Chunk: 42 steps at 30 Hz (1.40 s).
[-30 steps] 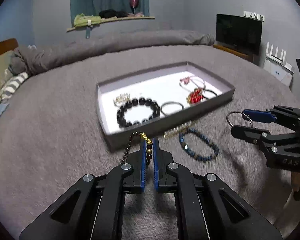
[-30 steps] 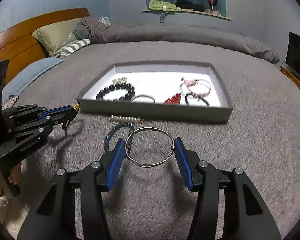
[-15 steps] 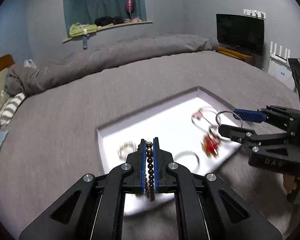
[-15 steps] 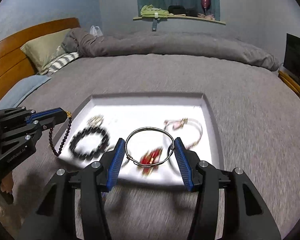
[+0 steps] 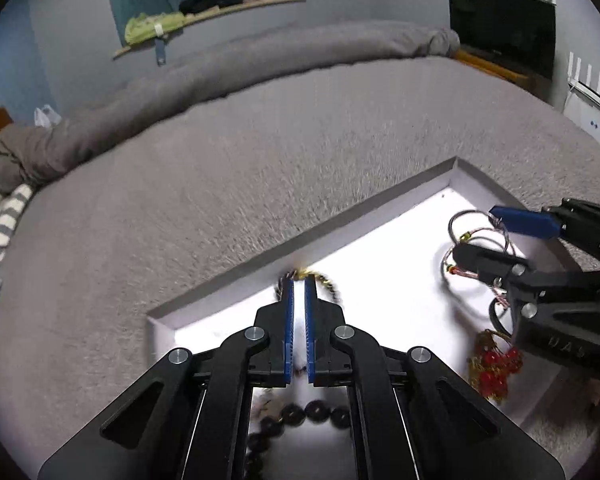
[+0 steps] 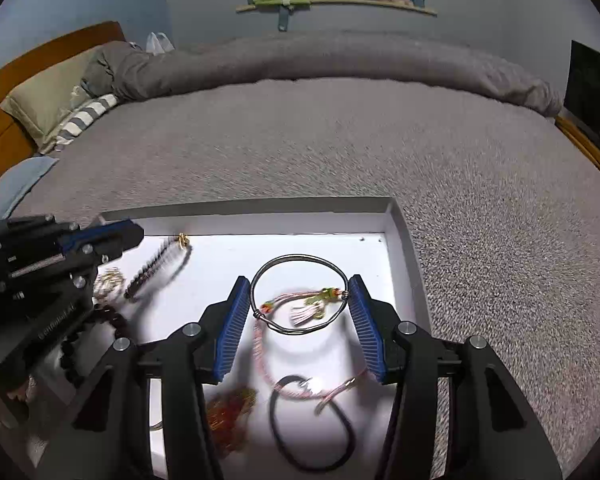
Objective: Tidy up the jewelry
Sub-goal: 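Carry both held pieces over the white box and open both tools to release them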
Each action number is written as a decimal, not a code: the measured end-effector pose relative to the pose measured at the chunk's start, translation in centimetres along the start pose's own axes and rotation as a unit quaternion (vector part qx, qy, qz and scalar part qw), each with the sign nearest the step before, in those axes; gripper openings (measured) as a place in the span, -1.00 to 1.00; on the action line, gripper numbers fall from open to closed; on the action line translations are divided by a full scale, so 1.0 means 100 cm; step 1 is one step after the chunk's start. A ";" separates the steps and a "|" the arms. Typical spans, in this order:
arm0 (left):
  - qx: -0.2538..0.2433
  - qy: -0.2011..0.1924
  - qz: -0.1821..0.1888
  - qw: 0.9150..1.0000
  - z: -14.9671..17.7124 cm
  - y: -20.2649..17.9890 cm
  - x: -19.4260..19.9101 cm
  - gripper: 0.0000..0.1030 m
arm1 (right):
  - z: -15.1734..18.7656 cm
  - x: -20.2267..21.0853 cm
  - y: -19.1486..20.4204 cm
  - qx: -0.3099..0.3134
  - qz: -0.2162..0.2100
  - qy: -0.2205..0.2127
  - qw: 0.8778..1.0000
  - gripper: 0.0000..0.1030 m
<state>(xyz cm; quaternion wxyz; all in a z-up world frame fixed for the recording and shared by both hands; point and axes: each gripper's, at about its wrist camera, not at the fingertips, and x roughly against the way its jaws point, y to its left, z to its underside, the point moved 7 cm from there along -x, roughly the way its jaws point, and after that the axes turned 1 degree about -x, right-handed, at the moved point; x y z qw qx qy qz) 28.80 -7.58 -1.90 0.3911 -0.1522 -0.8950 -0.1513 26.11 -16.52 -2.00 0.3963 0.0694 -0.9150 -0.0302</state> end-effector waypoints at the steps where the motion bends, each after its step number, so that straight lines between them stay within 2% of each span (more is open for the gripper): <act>1: 0.000 0.004 0.002 1.000 0.002 -0.001 -0.004 -0.89 | 0.000 -0.002 -0.001 0.001 0.002 0.004 1.000 -0.02; 7: -0.001 0.013 0.005 1.000 0.006 -0.007 -0.010 -0.88 | 0.002 -0.007 0.001 0.009 0.020 0.015 1.000 -0.02; 9: 0.000 0.012 0.004 1.000 0.006 -0.006 -0.009 -0.73 | 0.002 -0.007 0.003 0.009 0.022 0.015 1.000 -0.02; 11: 0.001 0.005 0.001 1.000 0.005 -0.006 -0.005 -0.47 | 0.004 -0.007 0.002 0.004 0.022 0.018 1.000 -0.01; 15: 0.002 0.000 0.000 1.000 0.005 -0.006 -0.001 -0.44 | 0.003 -0.010 0.000 -0.004 0.028 0.024 0.999 -0.01; 16: 0.003 -0.001 0.000 1.000 0.005 -0.005 -0.001 -0.39 | 0.003 -0.011 -0.001 -0.006 0.028 0.026 0.999 -0.01; 19: 0.009 -0.006 0.000 1.000 0.007 -0.004 0.005 -0.03 | 0.003 -0.009 -0.001 -0.013 0.022 0.028 0.999 0.00; 23: 0.012 -0.017 0.006 1.000 0.013 -0.002 0.018 0.07 | 0.008 0.006 0.000 -0.008 0.023 0.017 1.000 0.03; 25: 0.019 -0.024 0.005 1.000 0.018 -0.001 0.027 0.18 | 0.013 0.018 -0.002 -0.015 0.018 0.010 1.000 0.17; 30: 0.033 -0.040 0.009 0.999 0.030 0.000 0.049 0.32 | 0.028 0.053 -0.005 -0.035 0.009 -0.018 0.999 0.21; 36: 0.043 -0.061 0.000 0.997 0.044 -0.004 0.080 0.55 | 0.043 0.097 -0.006 -0.049 0.011 -0.059 0.997 0.45; 42: 0.055 -0.072 0.004 0.996 0.068 -0.010 0.105 0.75 | 0.051 0.122 0.002 -0.041 0.016 -0.083 0.996 0.68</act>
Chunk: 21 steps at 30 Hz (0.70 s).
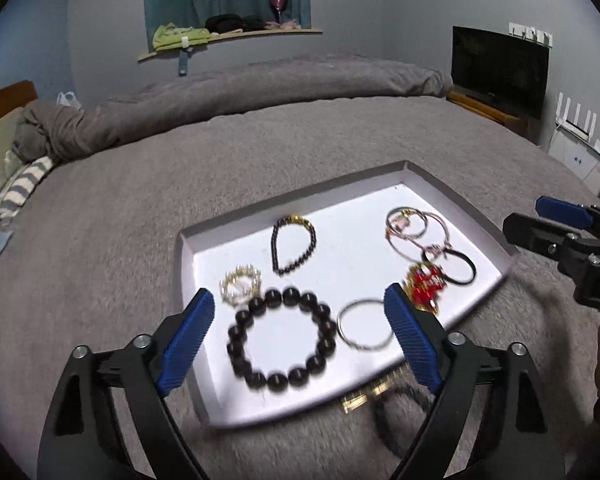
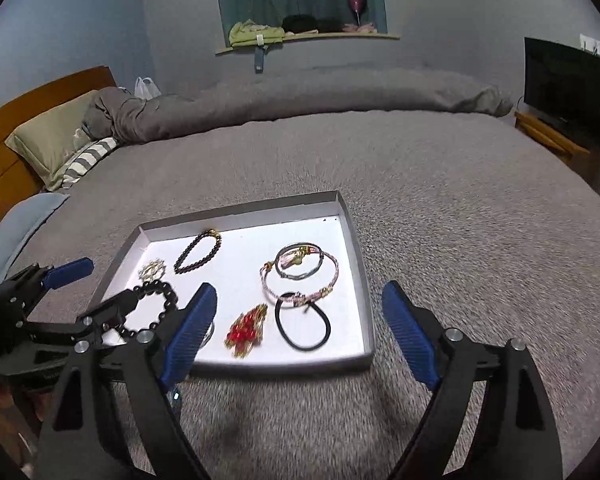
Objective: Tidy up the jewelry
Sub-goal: 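Carry both held pieces over the white box and open both tools to release them, then withdraw both open tools from the box toward the blue bracelet and hairpin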
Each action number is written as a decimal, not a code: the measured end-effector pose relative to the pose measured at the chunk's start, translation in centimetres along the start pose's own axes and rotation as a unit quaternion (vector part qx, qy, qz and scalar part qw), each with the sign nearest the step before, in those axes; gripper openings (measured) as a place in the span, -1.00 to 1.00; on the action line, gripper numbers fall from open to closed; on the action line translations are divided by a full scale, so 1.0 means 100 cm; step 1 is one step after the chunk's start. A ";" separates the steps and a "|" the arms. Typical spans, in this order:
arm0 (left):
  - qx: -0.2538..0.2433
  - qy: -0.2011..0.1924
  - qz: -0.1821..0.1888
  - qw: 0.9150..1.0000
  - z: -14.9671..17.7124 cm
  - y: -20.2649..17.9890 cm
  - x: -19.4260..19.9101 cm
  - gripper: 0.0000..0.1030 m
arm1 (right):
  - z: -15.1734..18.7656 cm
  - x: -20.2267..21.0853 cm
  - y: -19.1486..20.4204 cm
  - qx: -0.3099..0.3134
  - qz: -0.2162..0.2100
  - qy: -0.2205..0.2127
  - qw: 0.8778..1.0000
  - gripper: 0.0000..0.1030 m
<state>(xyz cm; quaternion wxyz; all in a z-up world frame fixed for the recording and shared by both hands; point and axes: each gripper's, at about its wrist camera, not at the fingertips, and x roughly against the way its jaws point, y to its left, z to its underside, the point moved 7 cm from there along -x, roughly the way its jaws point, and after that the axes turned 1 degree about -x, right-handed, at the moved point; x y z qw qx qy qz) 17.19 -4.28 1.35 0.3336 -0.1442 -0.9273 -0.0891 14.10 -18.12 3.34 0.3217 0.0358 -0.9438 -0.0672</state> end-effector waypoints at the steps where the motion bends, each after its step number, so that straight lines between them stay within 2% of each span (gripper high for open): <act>1: 0.001 -0.002 -0.002 1.000 0.003 0.000 0.002 0.77 | 0.001 0.004 0.001 0.002 0.000 -0.005 1.000 0.74; 8: 0.015 0.006 -0.006 1.000 0.033 -0.001 0.013 0.80 | 0.011 0.026 0.001 0.002 -0.004 -0.022 1.000 0.82; 10: 0.017 0.008 -0.010 1.000 0.039 0.000 0.015 0.81 | 0.015 0.030 0.000 0.001 -0.005 -0.023 1.000 0.90; 21: 0.036 0.001 -0.006 0.999 0.056 0.004 0.030 0.85 | 0.038 0.025 -0.010 -0.002 0.006 -0.006 1.000 0.90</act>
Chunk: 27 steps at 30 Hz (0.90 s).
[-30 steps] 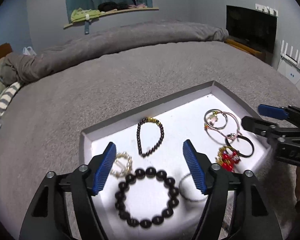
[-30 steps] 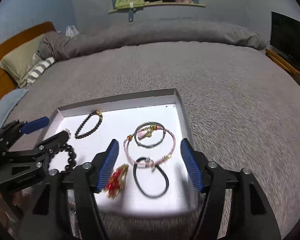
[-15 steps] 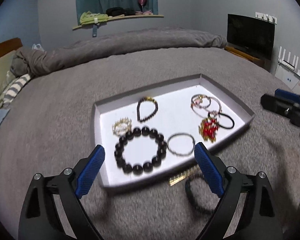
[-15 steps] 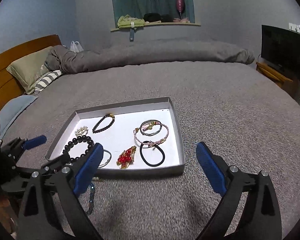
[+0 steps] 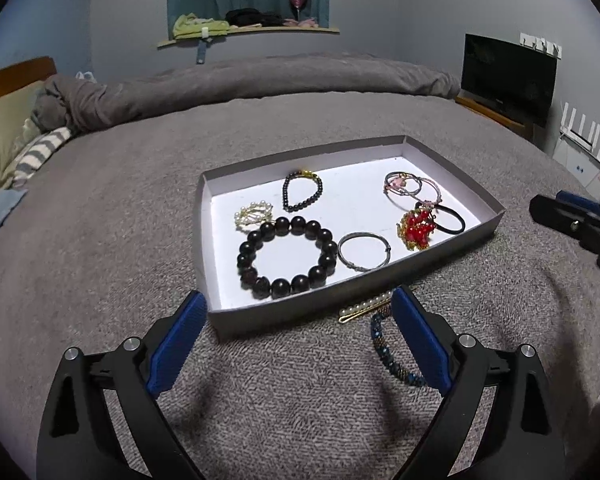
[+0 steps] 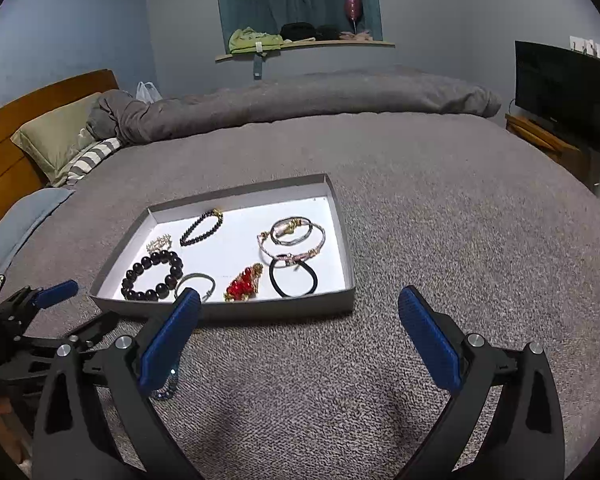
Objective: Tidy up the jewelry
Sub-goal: 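Withdraw both open tools from the box toward the blue bracelet and hairpin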
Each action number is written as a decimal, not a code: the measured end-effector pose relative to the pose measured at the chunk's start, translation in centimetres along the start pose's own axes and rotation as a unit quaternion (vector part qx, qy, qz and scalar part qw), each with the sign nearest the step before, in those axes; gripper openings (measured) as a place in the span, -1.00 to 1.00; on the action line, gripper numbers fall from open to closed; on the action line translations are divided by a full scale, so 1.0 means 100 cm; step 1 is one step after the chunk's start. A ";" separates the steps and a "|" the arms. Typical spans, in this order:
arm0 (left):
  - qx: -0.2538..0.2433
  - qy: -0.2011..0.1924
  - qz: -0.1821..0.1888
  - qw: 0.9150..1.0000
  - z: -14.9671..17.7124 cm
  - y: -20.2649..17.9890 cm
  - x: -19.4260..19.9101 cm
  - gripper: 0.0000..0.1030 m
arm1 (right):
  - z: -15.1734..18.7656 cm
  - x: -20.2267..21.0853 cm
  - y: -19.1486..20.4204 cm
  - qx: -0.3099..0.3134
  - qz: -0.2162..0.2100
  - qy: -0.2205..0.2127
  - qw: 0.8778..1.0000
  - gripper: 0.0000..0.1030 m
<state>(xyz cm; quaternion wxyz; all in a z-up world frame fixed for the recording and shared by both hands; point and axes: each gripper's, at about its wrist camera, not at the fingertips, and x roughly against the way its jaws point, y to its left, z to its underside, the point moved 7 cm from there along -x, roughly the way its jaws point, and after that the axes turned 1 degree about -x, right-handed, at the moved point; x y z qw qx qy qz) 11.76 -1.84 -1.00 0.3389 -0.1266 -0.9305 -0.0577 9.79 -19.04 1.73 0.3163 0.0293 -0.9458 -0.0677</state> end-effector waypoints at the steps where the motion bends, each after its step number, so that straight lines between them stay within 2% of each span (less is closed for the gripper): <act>1: 0.001 -0.002 0.001 1.000 0.002 0.001 0.002 0.87 | 0.002 -0.001 -0.001 0.003 0.002 0.002 1.000 0.90; 6: -0.003 0.002 -0.008 1.000 0.013 0.000 0.003 0.89 | 0.012 -0.002 -0.007 0.014 0.014 0.009 1.000 0.90; 13: -0.029 0.013 0.026 0.999 0.026 -0.021 -0.001 0.89 | 0.026 -0.007 -0.016 0.011 0.004 0.019 1.000 0.90; 16: -0.039 0.017 0.053 0.998 0.029 -0.034 -0.003 0.89 | 0.027 -0.010 -0.016 0.014 0.001 0.020 1.000 0.90; 20: -0.070 0.026 0.070 0.995 0.037 -0.051 -0.007 0.89 | 0.025 -0.012 -0.016 0.028 0.008 0.015 0.999 0.90; 23: -0.106 0.028 0.072 0.991 0.042 -0.063 -0.009 0.89 | 0.025 -0.010 -0.013 0.027 -0.015 0.018 0.999 0.90; 27: -0.135 0.032 0.067 0.988 0.047 -0.061 -0.009 0.89 | 0.029 -0.008 0.003 0.043 -0.042 0.019 0.998 0.89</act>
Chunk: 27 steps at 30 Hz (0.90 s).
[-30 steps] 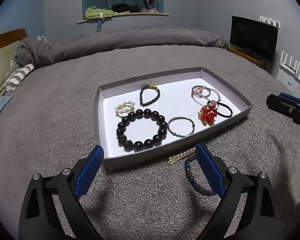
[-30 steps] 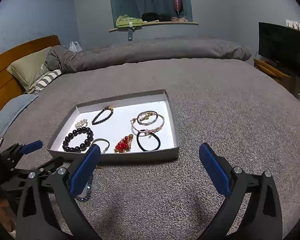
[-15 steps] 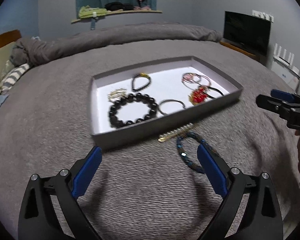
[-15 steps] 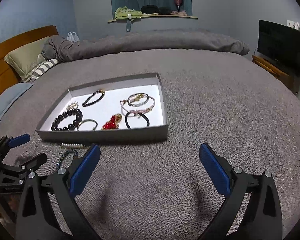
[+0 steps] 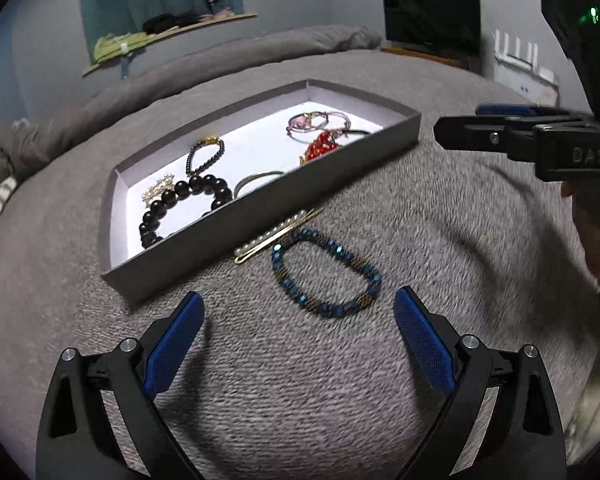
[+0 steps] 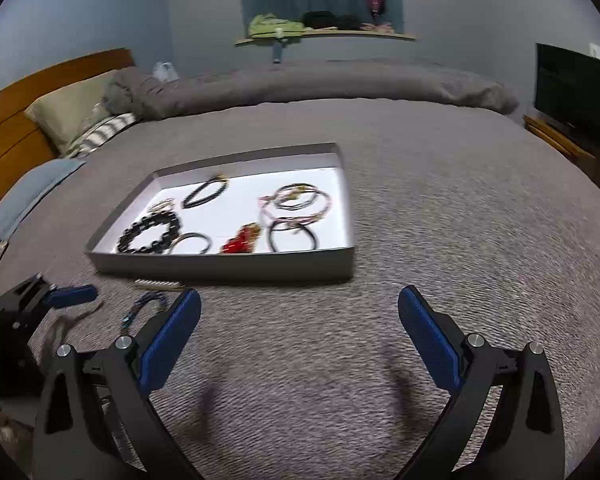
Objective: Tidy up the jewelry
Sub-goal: 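Withdraw both open tools from the box toward the blue bracelet and hairpin, then grasp the blue beaded bracelet with the right tool and lift it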
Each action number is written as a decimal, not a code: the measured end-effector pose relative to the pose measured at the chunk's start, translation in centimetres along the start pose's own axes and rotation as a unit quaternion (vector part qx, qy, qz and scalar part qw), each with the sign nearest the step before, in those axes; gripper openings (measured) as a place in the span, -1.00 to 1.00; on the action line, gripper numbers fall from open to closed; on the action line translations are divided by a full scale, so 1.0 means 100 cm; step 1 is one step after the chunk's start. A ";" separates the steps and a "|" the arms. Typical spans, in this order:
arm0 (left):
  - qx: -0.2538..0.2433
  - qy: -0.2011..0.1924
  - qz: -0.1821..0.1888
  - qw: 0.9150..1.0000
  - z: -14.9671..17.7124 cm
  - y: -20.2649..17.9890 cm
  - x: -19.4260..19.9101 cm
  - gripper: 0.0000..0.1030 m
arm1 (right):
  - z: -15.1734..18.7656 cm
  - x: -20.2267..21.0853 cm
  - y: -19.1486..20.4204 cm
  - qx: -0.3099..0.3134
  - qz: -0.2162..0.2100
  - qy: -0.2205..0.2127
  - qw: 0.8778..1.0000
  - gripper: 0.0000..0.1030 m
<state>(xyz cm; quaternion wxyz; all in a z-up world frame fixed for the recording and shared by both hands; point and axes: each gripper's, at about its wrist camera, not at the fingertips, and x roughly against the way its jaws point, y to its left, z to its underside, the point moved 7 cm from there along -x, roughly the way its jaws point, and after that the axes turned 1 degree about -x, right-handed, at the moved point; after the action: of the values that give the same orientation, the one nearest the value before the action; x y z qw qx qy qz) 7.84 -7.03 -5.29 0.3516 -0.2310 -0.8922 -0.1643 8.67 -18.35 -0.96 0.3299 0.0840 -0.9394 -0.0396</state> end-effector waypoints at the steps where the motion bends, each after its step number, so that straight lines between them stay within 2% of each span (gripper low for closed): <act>1: -0.001 0.001 -0.002 1.000 0.001 0.004 0.001 0.89 | 0.002 -0.001 0.006 0.001 -0.013 0.004 1.000 0.89; 2: 0.000 0.000 -0.003 1.000 0.002 0.008 0.003 0.89 | 0.005 -0.002 0.013 0.004 -0.026 0.009 1.000 0.86; 4: 0.014 0.000 -0.005 1.000 0.004 0.020 0.006 0.89 | 0.010 -0.007 0.024 0.008 -0.040 0.021 0.999 0.59; 5: 0.024 -0.002 -0.008 1.000 0.005 0.026 0.008 0.89 | 0.012 -0.009 0.030 0.012 -0.046 0.027 0.998 0.54; 10: 0.086 -0.005 -0.025 0.996 0.006 0.057 0.011 0.88 | 0.022 -0.018 0.053 0.017 -0.076 0.048 0.996 -0.10; 14: 0.090 -0.010 -0.039 0.995 0.004 0.062 0.010 0.87 | 0.027 -0.026 0.073 0.035 -0.082 0.059 0.994 -0.37; 16: 0.092 -0.007 -0.038 0.995 0.005 0.063 0.009 0.87 | 0.030 -0.031 0.082 0.045 -0.086 0.066 0.993 -0.58; 18: 0.091 -0.006 -0.038 0.995 0.005 0.063 0.007 0.87 | 0.032 -0.033 0.088 0.052 -0.086 0.069 0.993 -0.67; 27: 0.093 -0.004 -0.035 0.995 0.005 0.065 0.004 0.85 | 0.044 -0.051 0.098 0.069 -0.073 0.090 0.991 -0.68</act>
<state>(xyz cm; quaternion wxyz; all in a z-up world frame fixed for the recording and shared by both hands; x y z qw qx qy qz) 10.68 -1.23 -4.51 0.3621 -0.1667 -0.9125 -0.0914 8.49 -7.67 -6.23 0.4031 0.1782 -0.8976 0.0087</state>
